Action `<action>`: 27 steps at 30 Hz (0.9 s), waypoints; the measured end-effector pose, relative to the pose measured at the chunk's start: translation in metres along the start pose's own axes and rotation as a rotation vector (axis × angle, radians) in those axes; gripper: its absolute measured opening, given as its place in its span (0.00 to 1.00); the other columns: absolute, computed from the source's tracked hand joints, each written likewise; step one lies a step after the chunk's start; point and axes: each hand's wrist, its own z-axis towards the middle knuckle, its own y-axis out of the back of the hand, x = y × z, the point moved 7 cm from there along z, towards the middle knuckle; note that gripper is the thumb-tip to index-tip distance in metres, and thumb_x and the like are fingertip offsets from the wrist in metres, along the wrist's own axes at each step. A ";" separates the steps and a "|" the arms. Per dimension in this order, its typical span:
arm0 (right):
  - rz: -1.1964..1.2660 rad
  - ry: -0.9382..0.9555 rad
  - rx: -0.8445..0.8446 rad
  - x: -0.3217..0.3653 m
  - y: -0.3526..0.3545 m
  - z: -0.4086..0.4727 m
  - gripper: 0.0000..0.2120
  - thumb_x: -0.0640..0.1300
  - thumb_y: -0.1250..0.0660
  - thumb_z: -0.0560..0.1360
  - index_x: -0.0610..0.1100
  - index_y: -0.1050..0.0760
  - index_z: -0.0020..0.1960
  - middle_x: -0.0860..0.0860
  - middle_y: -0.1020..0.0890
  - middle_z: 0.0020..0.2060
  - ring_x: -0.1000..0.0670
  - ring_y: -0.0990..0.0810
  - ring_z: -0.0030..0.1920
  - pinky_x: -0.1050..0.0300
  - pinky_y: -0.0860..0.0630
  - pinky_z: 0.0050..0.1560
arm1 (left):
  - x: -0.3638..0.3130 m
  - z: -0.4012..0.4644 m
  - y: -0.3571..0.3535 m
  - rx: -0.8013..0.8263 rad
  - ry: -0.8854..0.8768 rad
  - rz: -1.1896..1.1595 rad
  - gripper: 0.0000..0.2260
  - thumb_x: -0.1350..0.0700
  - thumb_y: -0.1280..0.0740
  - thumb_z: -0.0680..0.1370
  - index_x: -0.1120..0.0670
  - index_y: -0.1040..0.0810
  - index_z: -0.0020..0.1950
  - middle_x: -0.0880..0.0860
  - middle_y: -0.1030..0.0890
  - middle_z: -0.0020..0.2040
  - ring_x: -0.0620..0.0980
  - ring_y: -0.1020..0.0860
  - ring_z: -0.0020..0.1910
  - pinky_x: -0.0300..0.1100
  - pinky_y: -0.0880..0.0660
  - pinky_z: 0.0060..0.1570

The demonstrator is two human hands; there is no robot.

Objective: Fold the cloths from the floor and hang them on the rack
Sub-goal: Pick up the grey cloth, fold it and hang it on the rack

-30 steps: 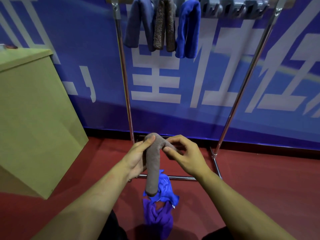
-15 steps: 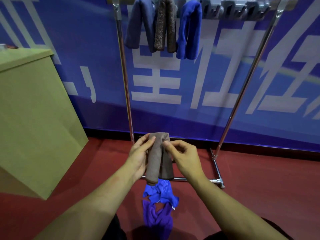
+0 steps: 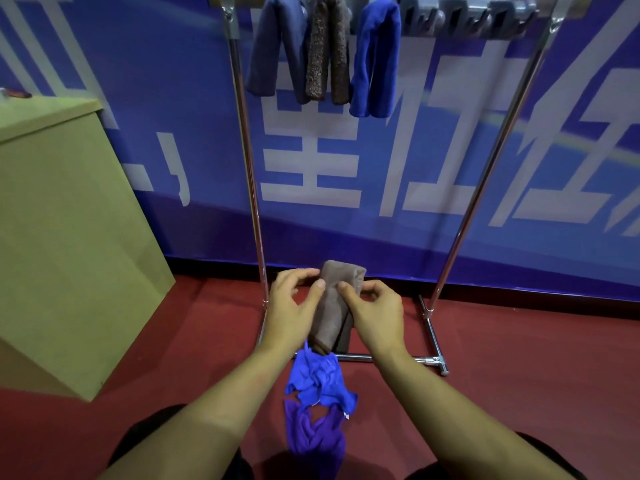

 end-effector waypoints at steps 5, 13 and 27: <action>0.198 -0.106 0.102 -0.012 -0.009 0.000 0.16 0.62 0.25 0.68 0.51 0.17 0.47 0.51 0.12 0.44 0.48 0.13 0.49 0.36 0.18 0.52 | -0.006 -0.021 -0.039 0.304 -0.020 0.019 0.22 0.50 0.40 0.83 0.51 0.32 0.77 0.43 0.29 0.74 0.36 0.33 0.73 0.32 0.37 0.71; 0.457 -0.160 0.259 -0.006 -0.023 -0.009 0.10 0.45 0.30 0.79 0.41 0.16 0.57 0.43 0.13 0.49 0.45 0.14 0.53 0.45 0.20 0.60 | -0.006 -0.025 -0.046 0.447 0.103 -0.170 0.26 0.51 0.40 0.83 0.43 0.42 0.80 0.32 0.32 0.73 0.33 0.37 0.75 0.34 0.41 0.73; 0.248 0.051 0.190 0.009 -0.009 -0.009 0.08 0.46 0.30 0.79 0.47 0.15 0.55 0.52 0.13 0.49 0.55 0.15 0.52 0.55 0.20 0.56 | -0.013 -0.024 -0.044 0.409 0.080 -0.069 0.20 0.54 0.44 0.86 0.41 0.36 0.77 0.34 0.25 0.68 0.34 0.29 0.70 0.30 0.34 0.67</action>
